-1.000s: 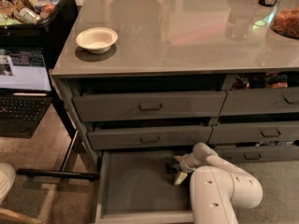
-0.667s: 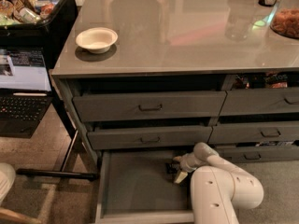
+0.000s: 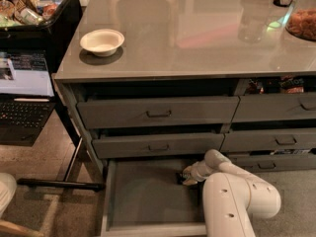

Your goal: Pick rxbar chocolate from bottom drawer and place on counter

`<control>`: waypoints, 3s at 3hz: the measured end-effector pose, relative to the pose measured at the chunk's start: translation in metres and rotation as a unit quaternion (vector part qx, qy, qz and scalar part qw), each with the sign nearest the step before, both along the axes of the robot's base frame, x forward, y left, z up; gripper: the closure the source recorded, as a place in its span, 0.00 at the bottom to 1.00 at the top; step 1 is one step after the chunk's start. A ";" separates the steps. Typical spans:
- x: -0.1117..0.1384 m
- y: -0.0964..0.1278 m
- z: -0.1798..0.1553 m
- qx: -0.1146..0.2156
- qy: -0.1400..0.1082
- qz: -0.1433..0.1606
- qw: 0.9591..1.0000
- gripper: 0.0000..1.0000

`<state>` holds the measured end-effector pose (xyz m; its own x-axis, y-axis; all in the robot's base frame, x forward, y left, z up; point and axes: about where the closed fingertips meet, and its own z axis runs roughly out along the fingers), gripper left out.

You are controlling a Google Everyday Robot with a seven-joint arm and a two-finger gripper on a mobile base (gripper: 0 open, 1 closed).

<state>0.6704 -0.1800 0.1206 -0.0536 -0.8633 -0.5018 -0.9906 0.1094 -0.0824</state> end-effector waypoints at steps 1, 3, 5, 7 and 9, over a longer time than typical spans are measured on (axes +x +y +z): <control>-0.002 -0.002 -0.004 0.006 -0.005 -0.003 1.000 1.00; -0.011 -0.009 0.009 0.013 -0.017 0.001 1.000 1.00; -0.064 -0.051 0.103 0.044 -0.091 0.034 0.994 1.00; -0.120 -0.082 0.203 0.076 -0.149 0.099 0.981 1.00; -0.146 -0.090 0.276 0.126 -0.181 0.152 0.963 1.00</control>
Offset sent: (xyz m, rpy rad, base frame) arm -0.0205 -0.0200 0.0223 0.0553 -0.0967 -0.0067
